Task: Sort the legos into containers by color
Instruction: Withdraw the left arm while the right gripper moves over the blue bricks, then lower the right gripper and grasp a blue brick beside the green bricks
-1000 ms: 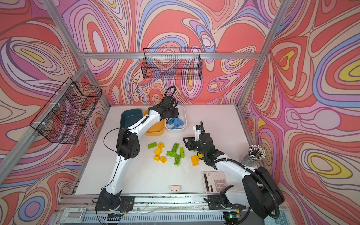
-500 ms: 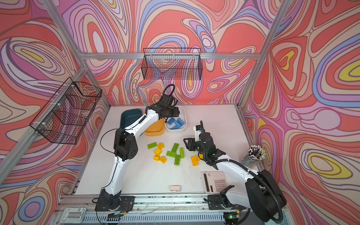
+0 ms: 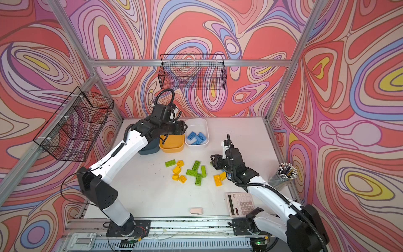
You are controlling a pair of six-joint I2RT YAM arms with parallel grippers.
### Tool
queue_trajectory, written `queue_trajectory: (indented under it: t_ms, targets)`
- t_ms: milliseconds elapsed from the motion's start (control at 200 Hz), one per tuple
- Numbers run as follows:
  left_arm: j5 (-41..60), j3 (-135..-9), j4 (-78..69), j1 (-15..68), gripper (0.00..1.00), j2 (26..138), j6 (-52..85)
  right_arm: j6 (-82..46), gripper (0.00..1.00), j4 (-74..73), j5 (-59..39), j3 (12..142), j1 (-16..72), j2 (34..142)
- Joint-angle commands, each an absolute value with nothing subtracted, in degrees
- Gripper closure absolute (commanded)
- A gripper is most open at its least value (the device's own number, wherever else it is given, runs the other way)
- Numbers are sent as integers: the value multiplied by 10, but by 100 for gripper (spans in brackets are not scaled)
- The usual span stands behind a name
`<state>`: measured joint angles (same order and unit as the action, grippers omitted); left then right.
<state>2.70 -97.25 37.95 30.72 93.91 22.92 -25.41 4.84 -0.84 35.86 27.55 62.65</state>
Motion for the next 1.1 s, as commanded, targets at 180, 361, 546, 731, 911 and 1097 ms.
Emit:
queue_trajectory:
  t_ms: [180,361,546,731,911,1097]
  targets:
    - [-35,-792,411,308,30,745,205,-233,41,140,111,397,259,685]
    - [-60,-652,347,309,0,617,223,-237,40,157,134,401,252,720]
    - [-60,-635,359,309,0,590,220,-270,32,191,140,394,230,729]
    - [-41,-633,360,316,0,578,216,-319,6,210,146,372,207,689]
    - [-22,-636,363,316,0,570,217,-420,2,232,140,378,203,716]
    - [-23,-638,364,317,0,555,214,-472,2,237,163,393,202,766]
